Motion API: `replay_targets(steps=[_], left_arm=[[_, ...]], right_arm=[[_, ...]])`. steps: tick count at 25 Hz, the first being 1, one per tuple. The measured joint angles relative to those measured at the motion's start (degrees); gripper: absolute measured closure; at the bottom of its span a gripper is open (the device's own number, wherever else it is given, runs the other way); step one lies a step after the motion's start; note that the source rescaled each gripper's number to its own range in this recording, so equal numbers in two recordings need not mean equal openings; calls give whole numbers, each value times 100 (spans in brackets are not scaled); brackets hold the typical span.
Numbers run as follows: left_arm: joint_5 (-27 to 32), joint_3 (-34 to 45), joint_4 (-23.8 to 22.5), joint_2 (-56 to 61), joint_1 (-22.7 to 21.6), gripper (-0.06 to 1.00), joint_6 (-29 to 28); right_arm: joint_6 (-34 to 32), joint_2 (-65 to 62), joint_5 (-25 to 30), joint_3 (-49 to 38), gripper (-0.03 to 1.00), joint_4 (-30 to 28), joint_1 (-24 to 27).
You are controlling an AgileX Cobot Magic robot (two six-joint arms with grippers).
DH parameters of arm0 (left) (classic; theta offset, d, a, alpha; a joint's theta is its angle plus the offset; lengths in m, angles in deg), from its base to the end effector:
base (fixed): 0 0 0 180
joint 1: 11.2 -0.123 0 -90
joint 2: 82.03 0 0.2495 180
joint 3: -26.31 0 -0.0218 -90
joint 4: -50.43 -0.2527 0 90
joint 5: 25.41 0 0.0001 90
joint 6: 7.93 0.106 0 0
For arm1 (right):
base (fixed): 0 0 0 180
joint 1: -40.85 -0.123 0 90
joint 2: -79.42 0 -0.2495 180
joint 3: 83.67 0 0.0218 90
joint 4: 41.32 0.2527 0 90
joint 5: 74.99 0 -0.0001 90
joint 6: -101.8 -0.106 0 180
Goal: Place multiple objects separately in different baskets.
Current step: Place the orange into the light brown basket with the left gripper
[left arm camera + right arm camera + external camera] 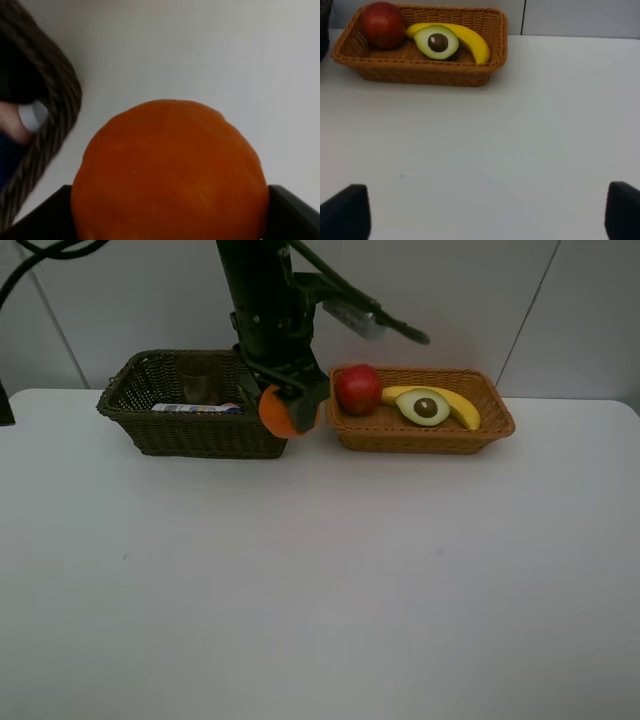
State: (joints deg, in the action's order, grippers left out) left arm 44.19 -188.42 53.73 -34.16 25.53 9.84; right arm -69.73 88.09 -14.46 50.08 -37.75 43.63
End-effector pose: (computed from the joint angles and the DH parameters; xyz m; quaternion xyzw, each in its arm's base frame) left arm 0.3529 -0.2704 0.1940 0.4486 0.8861 -0.0462 0.1070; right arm 0.0434 0.0036 0.2782 -0.0435 0.8440 -0.0214 0.5342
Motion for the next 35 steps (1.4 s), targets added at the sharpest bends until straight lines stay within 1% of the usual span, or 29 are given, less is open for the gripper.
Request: replay_targets(steps=[5,8,10,16,21,25,30,32,35], left_arm=[[2,-1200,11,-658,79,3,195],[-10,-1714,11,-1018,79,3,303],[-228,-1903,11,-1210,79,3,377],[-1454,-1981,31,-1513,79,3,571],[-2548,-1981,275,-1759,79,3,717],[-3241,-1981,360,-1972,79,3,795],[-3643,-1981,392,-2188,79,3,818],[-3860,-1981,464,-2277,79,3,818],[-3992,-1981,580,-2359,79,3,818]], right_arm=[[0,0,0,0,-2,0,0],[0,0,0,0,-2,0,0],[0,0,0,0,-2,0,0],[0,0,0,0,-2,0,0],[0,0,0,0,-2,0,0],[0,0,0,0,-2,0,0],[0,0,0,0,-2,0,0],[0,0,0,0,-2,0,0],[0,0,0,0,-2,0,0]])
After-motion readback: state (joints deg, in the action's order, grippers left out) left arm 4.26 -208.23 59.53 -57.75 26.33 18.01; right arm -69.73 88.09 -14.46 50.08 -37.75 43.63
